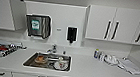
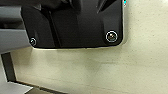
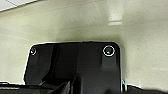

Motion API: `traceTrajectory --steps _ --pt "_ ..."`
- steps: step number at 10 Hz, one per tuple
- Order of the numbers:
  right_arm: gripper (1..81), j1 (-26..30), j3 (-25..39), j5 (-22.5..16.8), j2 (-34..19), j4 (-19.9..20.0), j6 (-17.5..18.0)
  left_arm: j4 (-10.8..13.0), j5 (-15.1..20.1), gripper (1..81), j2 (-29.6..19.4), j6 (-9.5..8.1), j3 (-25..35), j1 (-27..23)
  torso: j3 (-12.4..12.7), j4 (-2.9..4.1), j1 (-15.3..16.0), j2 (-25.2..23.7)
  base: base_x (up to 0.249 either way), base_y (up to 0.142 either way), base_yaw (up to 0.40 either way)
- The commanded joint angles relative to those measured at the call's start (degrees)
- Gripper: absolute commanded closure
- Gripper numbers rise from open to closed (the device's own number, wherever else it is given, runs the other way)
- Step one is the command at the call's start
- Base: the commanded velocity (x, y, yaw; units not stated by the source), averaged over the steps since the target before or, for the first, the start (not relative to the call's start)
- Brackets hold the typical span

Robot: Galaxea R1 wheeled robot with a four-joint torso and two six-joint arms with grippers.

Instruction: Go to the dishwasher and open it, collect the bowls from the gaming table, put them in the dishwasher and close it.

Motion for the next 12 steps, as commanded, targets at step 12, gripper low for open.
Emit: traceTrajectory --steps 12 --pt "1.0 6.36 9.94 -2.75 -9.71 2.86 0.25 -0.36 2.58 1.0 -10.59 -0.17 14.13 -2.90 -10.23 0.00 17.09 -27.15 0.000 0.000 0.000"
